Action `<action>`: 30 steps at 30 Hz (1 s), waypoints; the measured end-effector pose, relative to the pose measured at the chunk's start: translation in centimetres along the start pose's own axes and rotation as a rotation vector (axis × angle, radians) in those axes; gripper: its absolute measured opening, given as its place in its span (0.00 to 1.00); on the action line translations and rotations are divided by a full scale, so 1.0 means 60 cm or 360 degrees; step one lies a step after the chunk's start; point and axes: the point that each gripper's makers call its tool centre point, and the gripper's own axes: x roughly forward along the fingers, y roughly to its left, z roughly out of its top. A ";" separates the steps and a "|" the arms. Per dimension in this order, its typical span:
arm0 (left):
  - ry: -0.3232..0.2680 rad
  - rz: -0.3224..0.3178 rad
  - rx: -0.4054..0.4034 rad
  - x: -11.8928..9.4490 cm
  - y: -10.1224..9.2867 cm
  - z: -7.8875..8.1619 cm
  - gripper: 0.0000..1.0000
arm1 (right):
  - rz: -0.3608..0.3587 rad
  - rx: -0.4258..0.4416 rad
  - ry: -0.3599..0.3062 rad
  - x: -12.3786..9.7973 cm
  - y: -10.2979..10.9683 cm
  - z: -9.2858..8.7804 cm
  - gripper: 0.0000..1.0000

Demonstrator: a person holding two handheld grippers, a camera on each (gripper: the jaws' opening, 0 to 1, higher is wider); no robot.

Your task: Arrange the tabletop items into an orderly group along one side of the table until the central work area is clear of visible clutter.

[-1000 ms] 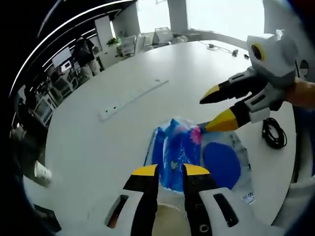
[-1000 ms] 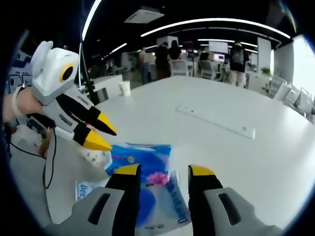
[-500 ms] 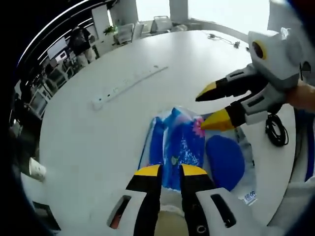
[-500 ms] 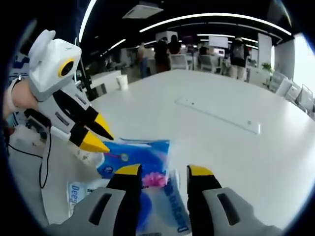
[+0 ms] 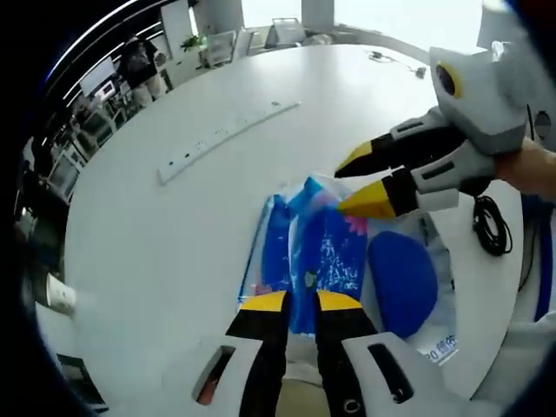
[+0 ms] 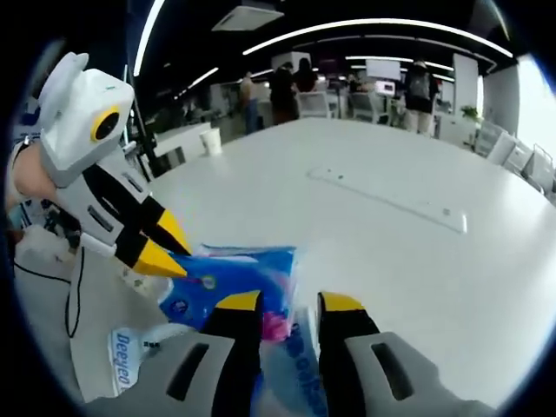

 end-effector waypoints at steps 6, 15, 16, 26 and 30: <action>0.0004 0.0004 -0.0008 0.003 0.003 -0.003 0.05 | 0.0005 0.0006 0.0011 0.001 -0.002 -0.005 0.14; 0.0004 0.0008 0.0001 0.004 0.006 -0.005 0.01 | 0.0017 0.0007 0.0035 0.004 0.002 -0.011 0.05; 0.0006 0.0008 0.0002 0.004 0.006 -0.006 0.01 | 0.0014 0.0005 0.0038 0.004 0.001 -0.012 0.05; -0.0012 0.0011 0.0000 0.005 0.007 -0.005 0.00 | 0.0011 0.0024 0.0039 0.001 0.000 -0.014 0.03; -0.0032 0.0012 -0.0007 0.004 0.004 -0.001 0.00 | 0.0005 0.0030 0.0038 -0.002 -0.001 -0.014 0.01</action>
